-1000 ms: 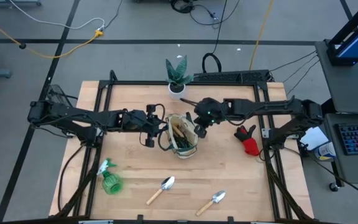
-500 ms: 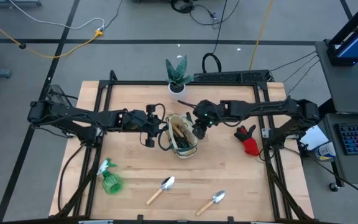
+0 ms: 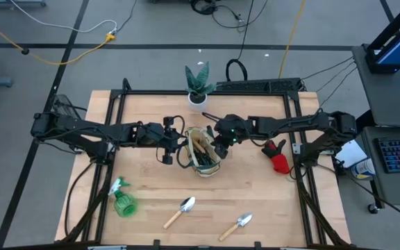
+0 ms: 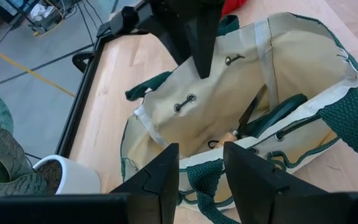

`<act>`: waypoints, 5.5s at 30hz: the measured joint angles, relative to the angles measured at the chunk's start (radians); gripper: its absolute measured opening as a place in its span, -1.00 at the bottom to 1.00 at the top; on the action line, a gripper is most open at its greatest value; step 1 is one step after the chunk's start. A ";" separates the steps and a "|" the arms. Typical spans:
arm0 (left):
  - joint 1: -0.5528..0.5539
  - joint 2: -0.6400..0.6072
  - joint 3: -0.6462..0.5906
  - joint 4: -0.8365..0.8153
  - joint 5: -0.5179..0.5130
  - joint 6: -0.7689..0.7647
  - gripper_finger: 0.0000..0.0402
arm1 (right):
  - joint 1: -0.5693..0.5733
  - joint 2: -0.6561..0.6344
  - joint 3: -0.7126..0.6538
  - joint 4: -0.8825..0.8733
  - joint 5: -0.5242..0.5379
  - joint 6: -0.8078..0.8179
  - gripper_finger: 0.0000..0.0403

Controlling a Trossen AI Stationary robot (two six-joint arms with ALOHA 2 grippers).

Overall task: Pick & Place Garden tools in Gardening bag
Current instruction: Adjust the gardening bag, then put the left brown trowel into the gardening bag

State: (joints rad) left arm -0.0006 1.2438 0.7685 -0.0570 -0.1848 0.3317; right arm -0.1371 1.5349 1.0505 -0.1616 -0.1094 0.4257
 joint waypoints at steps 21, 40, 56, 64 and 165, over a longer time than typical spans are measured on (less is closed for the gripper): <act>0.000 0.000 0.000 0.000 0.000 0.003 -0.35 | -0.007 -0.037 -0.014 0.012 0.030 -0.075 -1.00; -0.004 0.000 0.000 -0.001 0.014 -0.059 -0.35 | 0.000 -0.040 -0.015 -0.002 0.003 -0.096 -0.98; -0.146 0.000 0.000 -0.055 0.058 -0.529 -0.35 | 0.002 -0.040 -0.015 0.004 0.003 -0.248 -0.36; -0.272 0.000 0.000 -0.081 0.058 -0.752 -0.35 | 0.002 -0.040 -0.015 0.005 0.003 -0.263 -0.25; -0.731 0.696 0.328 -0.259 -0.076 -1.358 -0.35 | 0.139 -0.154 -0.017 0.022 0.004 -0.943 -0.33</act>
State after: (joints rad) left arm -0.7319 1.9400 1.0969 -0.3161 -0.2606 -1.0268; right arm 0.0021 1.3804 1.0336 -0.1398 -0.1056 -0.5171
